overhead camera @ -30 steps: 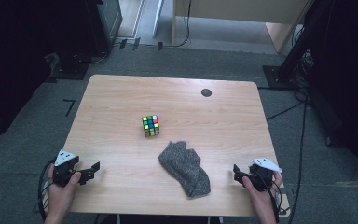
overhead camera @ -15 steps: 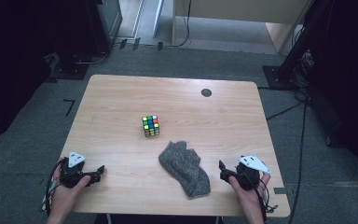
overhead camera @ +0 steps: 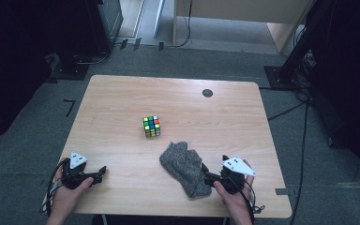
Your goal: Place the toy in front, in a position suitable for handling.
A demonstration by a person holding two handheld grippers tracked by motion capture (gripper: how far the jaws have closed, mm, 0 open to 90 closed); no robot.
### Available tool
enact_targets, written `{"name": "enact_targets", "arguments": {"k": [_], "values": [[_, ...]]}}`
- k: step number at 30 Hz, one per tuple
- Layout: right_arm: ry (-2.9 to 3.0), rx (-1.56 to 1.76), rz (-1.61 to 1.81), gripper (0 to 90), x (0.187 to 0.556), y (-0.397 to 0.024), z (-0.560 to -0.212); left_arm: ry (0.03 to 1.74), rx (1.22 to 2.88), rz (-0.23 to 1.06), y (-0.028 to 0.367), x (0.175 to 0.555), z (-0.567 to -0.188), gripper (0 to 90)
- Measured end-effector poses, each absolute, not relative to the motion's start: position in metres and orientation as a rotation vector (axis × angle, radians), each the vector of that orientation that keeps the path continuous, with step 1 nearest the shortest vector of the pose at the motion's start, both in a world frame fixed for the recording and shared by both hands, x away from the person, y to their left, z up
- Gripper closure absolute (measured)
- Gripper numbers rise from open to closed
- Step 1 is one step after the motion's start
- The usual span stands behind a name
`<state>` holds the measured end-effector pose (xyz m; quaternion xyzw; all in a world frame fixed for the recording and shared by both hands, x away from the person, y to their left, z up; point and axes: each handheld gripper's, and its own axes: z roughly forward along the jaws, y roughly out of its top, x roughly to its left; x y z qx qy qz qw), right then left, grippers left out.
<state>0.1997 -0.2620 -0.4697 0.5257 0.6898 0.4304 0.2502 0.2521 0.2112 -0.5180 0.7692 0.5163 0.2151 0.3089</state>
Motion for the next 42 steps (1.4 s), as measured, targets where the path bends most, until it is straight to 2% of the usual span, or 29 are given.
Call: {"name": "enact_targets", "arguments": {"k": [6,15,16,18,26,36,38,39,40,42], "values": [[1.961,1.378,1.193,25.4,0.201,-0.237,-0.474,1.365,2.033,0.569,0.211,0.252,-0.518,7.1],[2.078,1.322,1.213,28.5,0.201,-0.213,-0.483,1.375,2.026,0.573,0.210,0.252,-0.518,7.1],[2.081,1.328,1.222,32.5,0.201,-0.210,-0.484,1.375,2.026,0.573,0.211,0.252,-0.518,7.1],[2.078,1.329,1.223,33.4,0.201,-0.207,-0.486,1.375,2.026,0.573,0.211,0.252,-0.518,7.1],[2.124,1.296,1.139,29.7,0.203,-0.198,-0.498,1.377,2.026,0.572,0.211,0.253,-0.518,7.0],[2.186,1.287,0.994,29.8,0.207,-0.191,-0.519,1.402,2.011,0.583,0.211,0.253,-0.518,7.1],[2.178,1.291,0.991,33.1,0.207,-0.191,-0.520,1.412,2.006,0.587,0.210,0.253,-0.518,7.1],[2.152,1.306,0.979,43.2,0.207,-0.192,-0.519,1.415,2.004,0.588,0.210,0.253,-0.518,7.1],[2.152,1.306,0.979,43.2,0.207,-0.192,-0.519,1.415,2.005,0.588,0.210,0.253,-0.518,7.1],[2.121,1.316,0.969,56.4,0.206,-0.194,-0.519,1.415,2.004,0.588,0.210,0.253,-0.518,7.1]]}}
